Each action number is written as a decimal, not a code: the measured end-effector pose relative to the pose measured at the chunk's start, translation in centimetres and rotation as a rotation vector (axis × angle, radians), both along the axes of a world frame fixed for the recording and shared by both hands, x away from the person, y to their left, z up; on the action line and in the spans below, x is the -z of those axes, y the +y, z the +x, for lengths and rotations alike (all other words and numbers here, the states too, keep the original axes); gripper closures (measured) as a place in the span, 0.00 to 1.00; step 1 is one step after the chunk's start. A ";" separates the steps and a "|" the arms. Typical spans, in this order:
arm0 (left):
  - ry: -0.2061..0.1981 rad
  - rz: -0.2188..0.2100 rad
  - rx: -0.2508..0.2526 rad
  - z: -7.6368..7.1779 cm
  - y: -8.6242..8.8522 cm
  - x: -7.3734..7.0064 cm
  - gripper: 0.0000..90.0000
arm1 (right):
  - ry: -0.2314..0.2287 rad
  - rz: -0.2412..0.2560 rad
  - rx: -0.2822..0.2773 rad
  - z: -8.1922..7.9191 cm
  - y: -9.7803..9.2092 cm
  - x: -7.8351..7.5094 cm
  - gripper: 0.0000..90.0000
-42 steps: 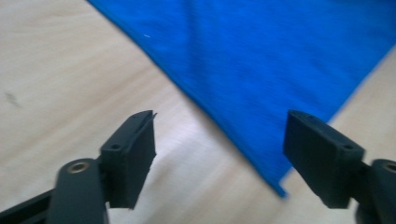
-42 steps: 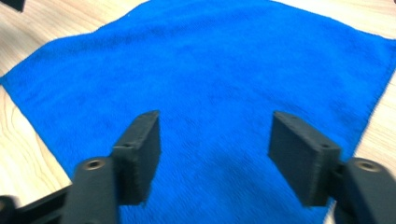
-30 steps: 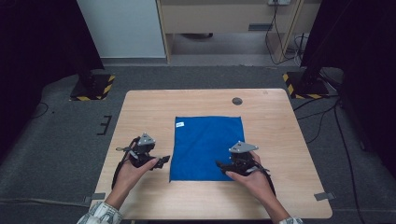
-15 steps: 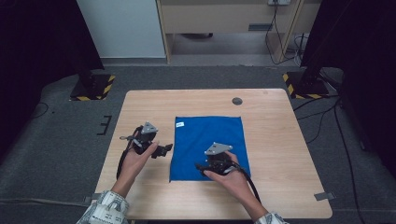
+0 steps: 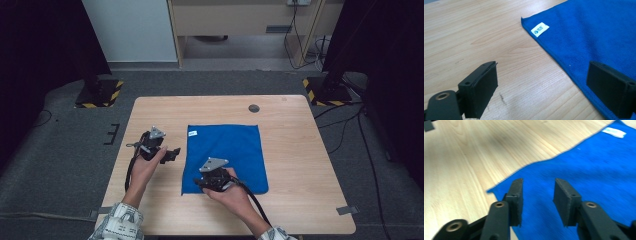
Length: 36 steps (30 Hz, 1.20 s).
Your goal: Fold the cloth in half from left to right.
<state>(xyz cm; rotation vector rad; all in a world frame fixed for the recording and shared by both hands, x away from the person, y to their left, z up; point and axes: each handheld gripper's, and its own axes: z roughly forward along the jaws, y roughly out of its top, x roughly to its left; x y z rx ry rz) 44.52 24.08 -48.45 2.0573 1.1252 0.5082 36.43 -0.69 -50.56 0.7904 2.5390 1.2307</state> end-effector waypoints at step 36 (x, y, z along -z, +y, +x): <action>0.007 -0.004 -0.009 -0.5 0.4 0.4 0.12 | 0.009 -0.081 -0.047 -1.2 4.9 2.5 0.74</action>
